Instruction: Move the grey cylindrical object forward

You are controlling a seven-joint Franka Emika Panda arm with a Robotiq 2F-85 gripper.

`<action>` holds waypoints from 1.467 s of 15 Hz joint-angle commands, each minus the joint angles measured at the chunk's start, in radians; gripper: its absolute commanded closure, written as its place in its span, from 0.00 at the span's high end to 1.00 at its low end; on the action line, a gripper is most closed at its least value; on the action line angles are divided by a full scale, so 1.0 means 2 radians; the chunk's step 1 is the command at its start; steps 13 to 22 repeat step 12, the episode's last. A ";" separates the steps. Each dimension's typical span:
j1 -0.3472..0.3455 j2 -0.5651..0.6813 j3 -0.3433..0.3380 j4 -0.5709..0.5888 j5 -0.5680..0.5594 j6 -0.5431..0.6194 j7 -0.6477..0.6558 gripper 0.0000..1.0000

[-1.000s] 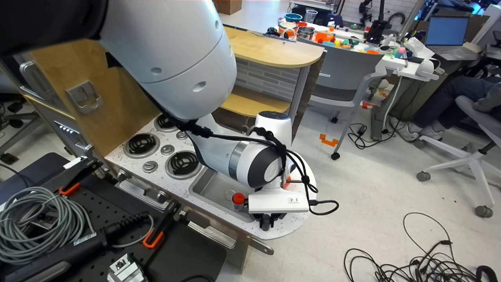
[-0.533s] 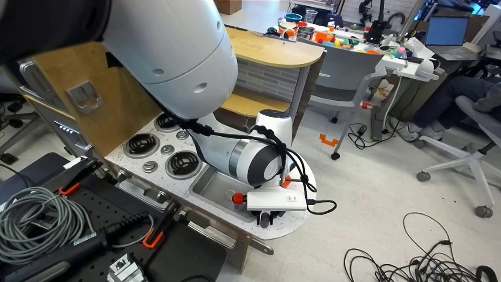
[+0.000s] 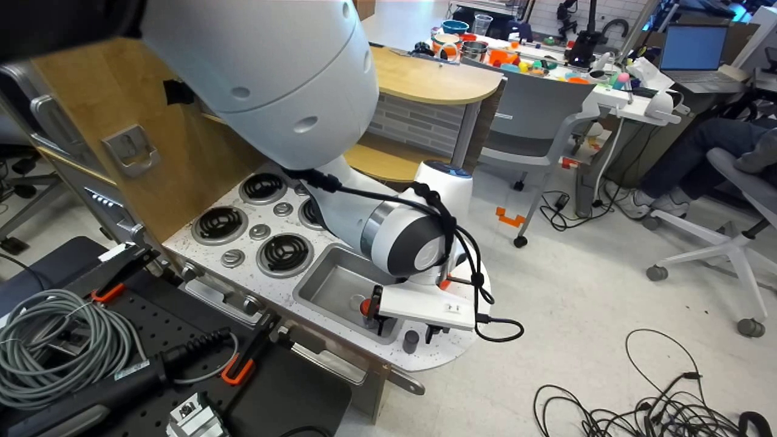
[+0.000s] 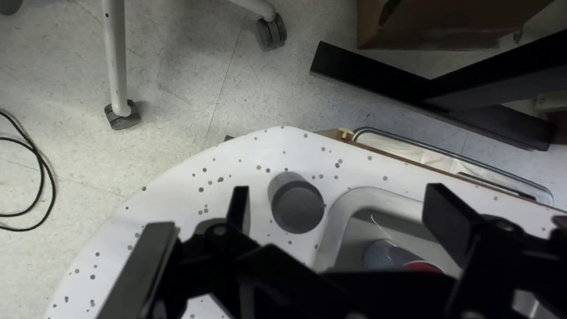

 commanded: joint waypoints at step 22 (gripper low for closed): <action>-0.001 -0.146 -0.020 -0.118 0.017 -0.004 0.079 1.00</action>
